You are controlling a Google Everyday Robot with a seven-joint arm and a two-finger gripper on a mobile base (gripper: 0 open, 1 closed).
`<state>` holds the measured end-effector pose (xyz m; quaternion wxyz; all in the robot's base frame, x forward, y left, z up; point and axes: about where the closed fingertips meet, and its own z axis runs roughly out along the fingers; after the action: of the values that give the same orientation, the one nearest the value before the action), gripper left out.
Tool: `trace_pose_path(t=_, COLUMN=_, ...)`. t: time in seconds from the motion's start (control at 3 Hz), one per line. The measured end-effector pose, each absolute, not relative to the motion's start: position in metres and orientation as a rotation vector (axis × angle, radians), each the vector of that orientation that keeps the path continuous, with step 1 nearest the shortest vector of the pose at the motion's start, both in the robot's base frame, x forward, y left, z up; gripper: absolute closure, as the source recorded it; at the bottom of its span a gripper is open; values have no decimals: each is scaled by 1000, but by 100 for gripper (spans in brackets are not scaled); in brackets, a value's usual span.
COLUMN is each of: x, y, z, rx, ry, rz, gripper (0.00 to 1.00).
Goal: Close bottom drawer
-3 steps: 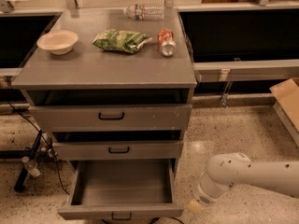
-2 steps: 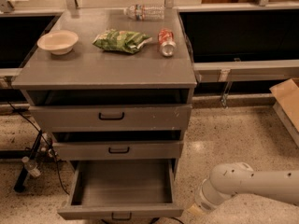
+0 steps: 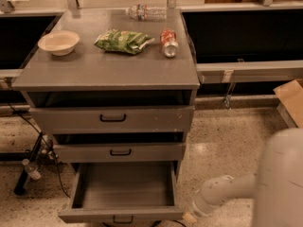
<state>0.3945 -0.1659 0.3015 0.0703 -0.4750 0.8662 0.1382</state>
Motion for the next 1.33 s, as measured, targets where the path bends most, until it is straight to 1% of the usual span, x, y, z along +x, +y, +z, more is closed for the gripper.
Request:
trace_pose_path(t=0.33, x=380, y=-161, z=269, rx=-1455, ry=2646, rz=455, gripper=100)
trace_pose_path(t=0.67, x=380, y=-161, z=269, rx=-1454, ry=2646, rz=455, gripper=100)
trace_pose_path(t=1.0, x=379, y=-161, z=245, rx=-1444, ry=2648, rz=487, gripper=100)
trace_pose_path(t=1.33, x=381, y=-161, z=192, rx=-1431, ry=2694, rz=545, gripper=100)
